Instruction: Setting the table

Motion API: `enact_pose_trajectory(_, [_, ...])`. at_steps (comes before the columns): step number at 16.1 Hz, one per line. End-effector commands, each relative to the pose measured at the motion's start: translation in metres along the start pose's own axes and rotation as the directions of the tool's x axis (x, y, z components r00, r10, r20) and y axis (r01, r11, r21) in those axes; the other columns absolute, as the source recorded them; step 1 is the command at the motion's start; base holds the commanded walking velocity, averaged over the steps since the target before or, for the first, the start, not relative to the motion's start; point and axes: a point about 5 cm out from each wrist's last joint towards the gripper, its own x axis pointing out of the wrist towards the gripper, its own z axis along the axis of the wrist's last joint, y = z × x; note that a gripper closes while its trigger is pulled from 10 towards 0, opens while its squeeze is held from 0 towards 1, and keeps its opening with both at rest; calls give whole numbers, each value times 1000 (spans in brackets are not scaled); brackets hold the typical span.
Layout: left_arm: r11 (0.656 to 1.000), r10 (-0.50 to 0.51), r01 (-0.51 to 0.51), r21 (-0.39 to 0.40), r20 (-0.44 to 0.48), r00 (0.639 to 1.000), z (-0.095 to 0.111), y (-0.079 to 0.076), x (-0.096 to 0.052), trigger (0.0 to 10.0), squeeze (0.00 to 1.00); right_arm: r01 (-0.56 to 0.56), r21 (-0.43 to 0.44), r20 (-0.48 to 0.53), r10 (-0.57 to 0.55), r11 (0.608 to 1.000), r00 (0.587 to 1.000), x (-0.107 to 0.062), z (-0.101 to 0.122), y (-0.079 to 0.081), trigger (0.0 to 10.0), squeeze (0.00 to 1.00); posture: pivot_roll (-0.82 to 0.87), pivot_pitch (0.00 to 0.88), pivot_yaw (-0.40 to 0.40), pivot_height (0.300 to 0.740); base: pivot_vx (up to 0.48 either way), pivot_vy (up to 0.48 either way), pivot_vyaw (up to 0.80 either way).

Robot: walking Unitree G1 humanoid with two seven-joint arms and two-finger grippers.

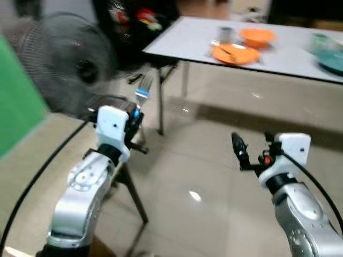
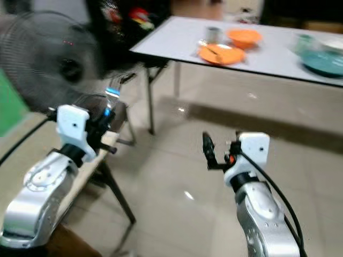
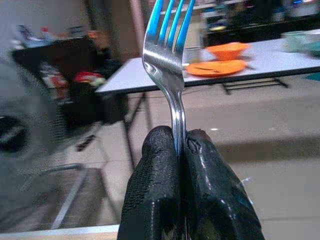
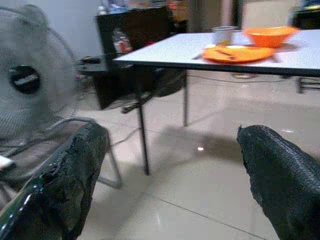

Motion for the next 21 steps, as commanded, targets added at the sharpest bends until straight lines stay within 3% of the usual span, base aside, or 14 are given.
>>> enact_pose_trajectory(1, [1000, 1, -1, 2, -4, 1000, -1, 1, 3, 10000, 0, 15, -12, 2, -15, 1000, 1000, -1, 0, -6, 10000, 0, 56, 0, 46, 740, 360, 0, -481])
enact_pose_trajectory(21, [1000, -6, 6, -27, 19, 1000, -3, -4, 11, 10000, 0, 7, -25, 15, -7, 1000, 1000, -2, 4, -13, 10000, 0, 31, 0, 37, 740, 365, 0, -784])
